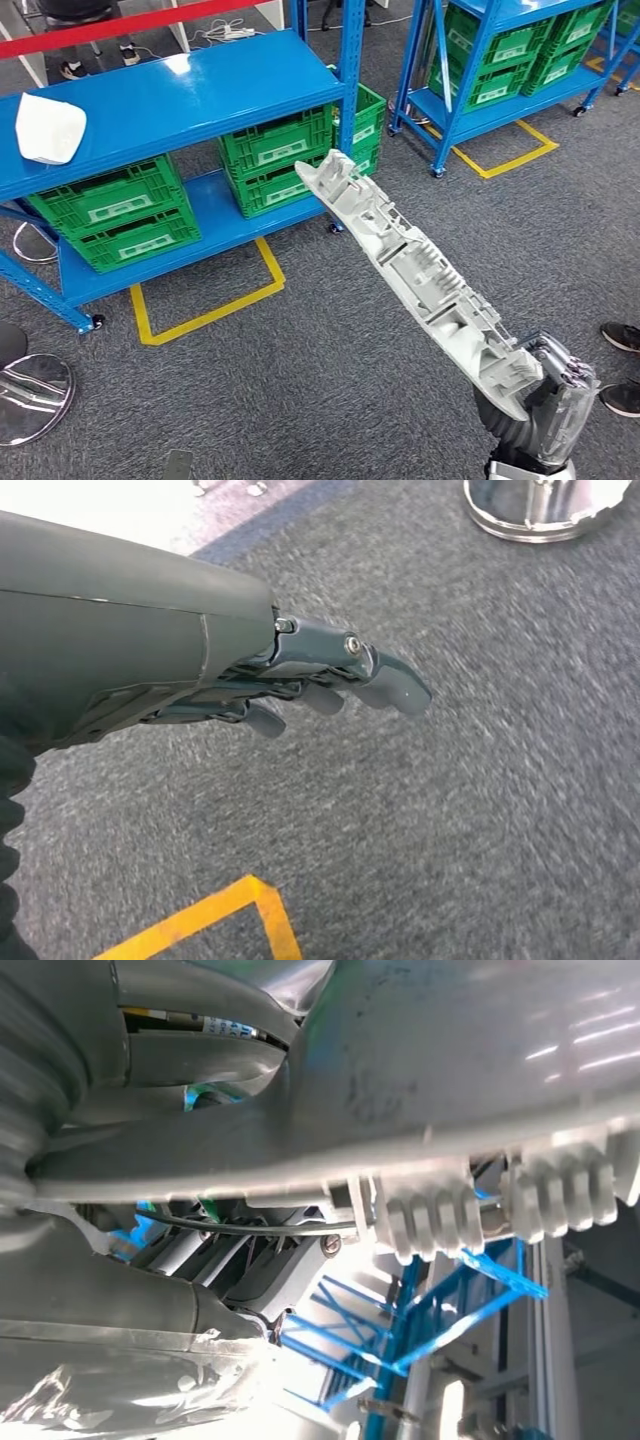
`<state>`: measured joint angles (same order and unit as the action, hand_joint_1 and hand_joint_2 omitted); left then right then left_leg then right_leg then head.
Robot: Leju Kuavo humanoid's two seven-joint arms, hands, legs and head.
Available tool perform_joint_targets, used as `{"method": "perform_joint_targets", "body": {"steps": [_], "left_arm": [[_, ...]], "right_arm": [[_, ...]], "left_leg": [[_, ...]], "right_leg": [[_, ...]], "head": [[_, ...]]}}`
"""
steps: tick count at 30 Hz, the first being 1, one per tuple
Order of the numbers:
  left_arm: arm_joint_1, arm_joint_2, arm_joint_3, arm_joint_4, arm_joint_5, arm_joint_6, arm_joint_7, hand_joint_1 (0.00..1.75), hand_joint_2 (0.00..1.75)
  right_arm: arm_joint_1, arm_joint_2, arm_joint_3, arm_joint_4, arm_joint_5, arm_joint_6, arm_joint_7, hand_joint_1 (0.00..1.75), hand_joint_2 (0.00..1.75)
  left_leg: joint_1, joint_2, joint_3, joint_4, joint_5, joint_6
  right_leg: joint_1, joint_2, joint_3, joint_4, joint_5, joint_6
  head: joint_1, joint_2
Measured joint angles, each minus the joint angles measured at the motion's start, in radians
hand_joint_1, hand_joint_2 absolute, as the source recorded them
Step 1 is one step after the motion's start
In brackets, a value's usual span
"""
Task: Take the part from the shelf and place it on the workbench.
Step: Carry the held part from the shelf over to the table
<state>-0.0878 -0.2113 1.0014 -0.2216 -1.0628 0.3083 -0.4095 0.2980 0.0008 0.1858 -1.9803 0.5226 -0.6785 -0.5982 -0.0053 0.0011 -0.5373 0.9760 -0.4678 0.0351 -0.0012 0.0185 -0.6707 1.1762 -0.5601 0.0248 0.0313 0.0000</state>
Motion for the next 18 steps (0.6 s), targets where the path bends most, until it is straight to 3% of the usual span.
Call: {"method": "perform_joint_targets", "body": {"steps": [2,3,4,6,8,12,14,16,17,18], "left_arm": [[0.002,0.000,0.000,0.000,0.000,0.000,0.000,0.00,1.75],[0.002,0.000,0.000,0.000,0.000,0.000,0.000,0.00,1.75],[0.002,0.000,0.000,0.000,0.000,0.000,0.000,0.00,1.75],[0.001,0.000,0.000,0.000,-0.001,0.000,0.000,0.00,1.75],[0.001,0.000,0.000,0.000,-0.001,0.000,0.000,0.00,1.75],[0.001,0.002,0.001,0.000,0.000,0.000,0.000,0.00,1.75],[0.001,0.001,0.001,0.000,0.000,0.001,0.000,0.00,1.75],[0.002,0.001,0.001,0.000,0.000,0.000,0.000,0.00,1.75],[0.003,0.001,0.001,0.000,0.001,0.000,0.000,0.00,1.75],[0.004,0.001,0.001,0.000,0.001,0.000,0.000,0.00,1.75]], "right_arm": [[0.001,0.000,0.000,0.000,0.000,0.000,0.000,1.75,1.75],[0.002,0.000,-0.001,0.000,-0.001,0.000,0.000,1.75,1.75],[0.003,0.000,-0.001,0.000,-0.001,0.000,-0.001,1.75,1.75],[0.003,0.000,-0.002,-0.001,-0.004,0.000,-0.004,1.75,1.75],[0.003,0.001,-0.005,-0.002,-0.007,0.000,-0.009,1.75,1.75],[0.010,0.003,-0.016,-0.005,-0.020,0.000,-0.015,1.75,1.75],[0.012,0.004,-0.020,-0.007,-0.024,0.000,-0.018,1.75,1.75],[0.013,0.006,-0.025,-0.010,-0.028,0.000,-0.021,1.75,1.75],[0.014,0.007,-0.029,-0.011,-0.030,0.000,-0.022,1.75,1.75],[0.016,0.008,-0.032,-0.012,-0.033,0.000,-0.023,1.75,1.75]], "left_leg": [[-0.001,0.017,-0.002,0.001,0.000,0.000],[0.000,0.025,-0.002,0.001,0.000,0.000],[0.000,0.032,-0.002,0.002,-0.001,-0.002],[-0.001,0.043,-0.001,0.008,-0.006,-0.009],[-0.006,0.052,-0.002,0.017,-0.012,-0.021],[-0.005,0.060,-0.006,0.032,-0.026,-0.037],[-0.001,0.034,-0.033,0.099,-0.075,-0.045],[0.001,0.014,-0.092,0.232,-0.141,-0.048],[0.001,0.011,-0.119,0.286,-0.158,-0.046],[0.001,0.010,-0.133,0.312,-0.156,-0.043]], "right_leg": [[-0.006,-0.008,-0.044,0.101,-0.036,0.010],[-0.009,-0.010,-0.045,0.108,-0.031,0.013],[-0.012,-0.014,-0.025,0.074,-0.007,0.016],[-0.014,-0.042,0.050,-0.058,0.048,0.022],[-0.014,-0.066,0.102,-0.149,0.069,0.015],[-0.010,-0.046,0.104,-0.158,0.069,-0.014],[-0.011,-0.033,0.103,-0.159,0.073,-0.025],[-0.008,-0.018,0.101,-0.159,0.075,-0.031],[-0.006,-0.009,0.100,-0.159,0.076,-0.032],[-0.004,0.000,0.100,-0.159,0.076,-0.033]], "head": [[0.000,0.000],[0.000,0.000],[0.000,0.000],[0.001,0.000],[0.001,0.000],[-0.004,0.000],[-0.007,0.000],[-0.008,0.000],[-0.008,0.000],[-0.008,0.000]]}}
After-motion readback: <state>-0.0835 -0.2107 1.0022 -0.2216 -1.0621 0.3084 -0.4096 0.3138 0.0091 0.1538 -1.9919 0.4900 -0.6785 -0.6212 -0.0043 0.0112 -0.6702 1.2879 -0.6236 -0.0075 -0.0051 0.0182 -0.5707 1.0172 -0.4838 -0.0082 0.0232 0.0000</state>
